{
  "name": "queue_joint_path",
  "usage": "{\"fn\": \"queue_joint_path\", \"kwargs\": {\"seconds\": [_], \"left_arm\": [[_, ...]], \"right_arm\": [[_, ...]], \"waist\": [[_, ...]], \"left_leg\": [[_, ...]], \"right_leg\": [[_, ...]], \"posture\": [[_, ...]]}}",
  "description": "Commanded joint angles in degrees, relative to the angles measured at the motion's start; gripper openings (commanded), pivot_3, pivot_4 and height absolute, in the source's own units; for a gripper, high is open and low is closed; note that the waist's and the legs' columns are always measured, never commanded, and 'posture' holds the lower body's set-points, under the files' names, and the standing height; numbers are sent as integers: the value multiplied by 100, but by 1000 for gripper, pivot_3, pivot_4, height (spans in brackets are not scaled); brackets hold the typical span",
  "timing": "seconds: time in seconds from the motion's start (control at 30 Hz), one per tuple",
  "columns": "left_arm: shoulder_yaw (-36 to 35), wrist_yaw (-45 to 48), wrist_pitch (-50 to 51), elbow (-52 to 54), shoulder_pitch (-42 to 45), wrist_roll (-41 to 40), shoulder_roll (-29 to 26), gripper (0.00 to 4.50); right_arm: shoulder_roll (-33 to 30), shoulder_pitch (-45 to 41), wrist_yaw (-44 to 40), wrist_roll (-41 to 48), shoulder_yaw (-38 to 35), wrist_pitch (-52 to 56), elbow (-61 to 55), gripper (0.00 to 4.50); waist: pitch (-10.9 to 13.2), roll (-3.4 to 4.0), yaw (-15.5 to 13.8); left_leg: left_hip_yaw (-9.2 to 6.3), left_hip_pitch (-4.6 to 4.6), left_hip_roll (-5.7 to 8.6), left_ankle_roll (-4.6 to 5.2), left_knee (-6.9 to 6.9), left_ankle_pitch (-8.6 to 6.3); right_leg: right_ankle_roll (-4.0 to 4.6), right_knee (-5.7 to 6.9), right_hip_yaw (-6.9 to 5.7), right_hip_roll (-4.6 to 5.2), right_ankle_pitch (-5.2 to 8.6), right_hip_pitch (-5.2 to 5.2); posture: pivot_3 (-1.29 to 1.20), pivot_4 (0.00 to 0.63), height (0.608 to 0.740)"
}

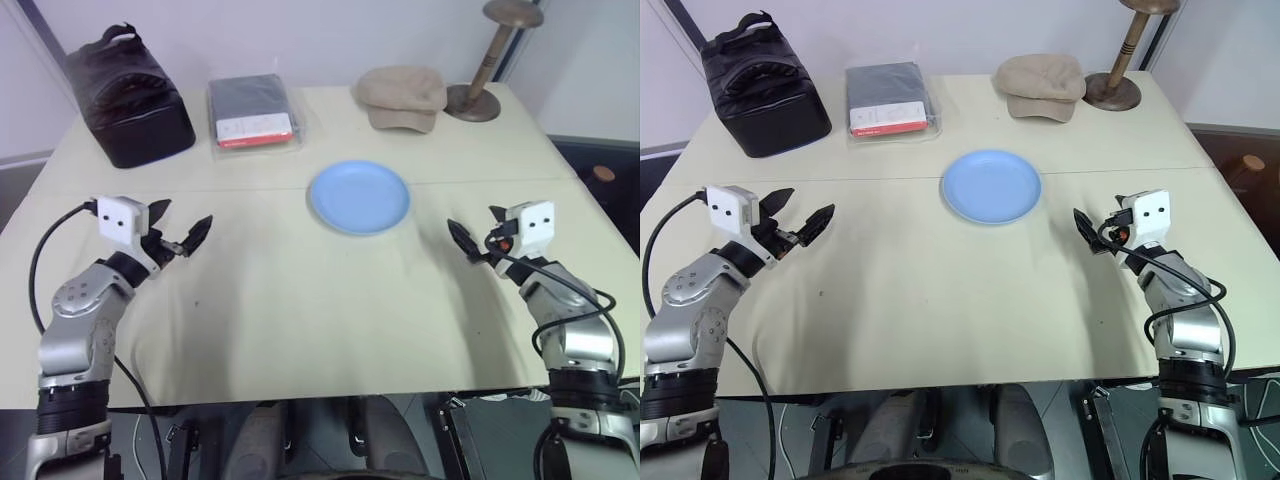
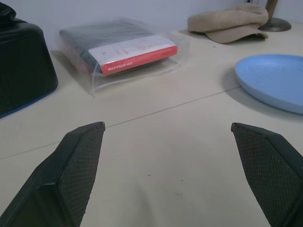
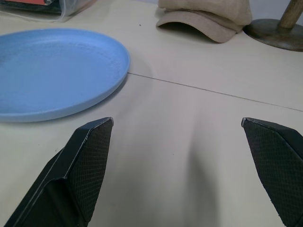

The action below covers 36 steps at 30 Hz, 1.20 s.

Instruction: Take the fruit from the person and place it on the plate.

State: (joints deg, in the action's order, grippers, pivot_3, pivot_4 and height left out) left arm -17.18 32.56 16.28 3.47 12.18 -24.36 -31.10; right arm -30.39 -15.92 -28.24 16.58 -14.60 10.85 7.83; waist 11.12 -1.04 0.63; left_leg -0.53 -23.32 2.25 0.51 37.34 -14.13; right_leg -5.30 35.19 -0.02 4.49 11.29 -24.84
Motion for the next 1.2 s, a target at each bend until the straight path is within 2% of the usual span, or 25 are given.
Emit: {"fn": "queue_joint_path", "kwargs": {"seconds": [0.03, 1.2], "left_arm": [[-77, 2, -83, 123, 96, -12, -46, 4500], [-149, -5, -59, 151, 36, -52, -64, 4500]], "right_arm": [[-16, -74, 15, 44, -81, -46, -264, 4441], [9, -148, 6, 29, -12, -23, -233, 4441]], "waist": [[0, 0, 0], [0, 0, 0]], "left_leg": [[0, 0, 0, 0, 0, 0], [0, 0, 0, 0, 0, 0]], "right_leg": [[0, 0, 0, 0, 0, 0], [0, 0, 0, 0, 0, 0]], "posture": [[0, 150, 740], [0, 150, 740]]}}
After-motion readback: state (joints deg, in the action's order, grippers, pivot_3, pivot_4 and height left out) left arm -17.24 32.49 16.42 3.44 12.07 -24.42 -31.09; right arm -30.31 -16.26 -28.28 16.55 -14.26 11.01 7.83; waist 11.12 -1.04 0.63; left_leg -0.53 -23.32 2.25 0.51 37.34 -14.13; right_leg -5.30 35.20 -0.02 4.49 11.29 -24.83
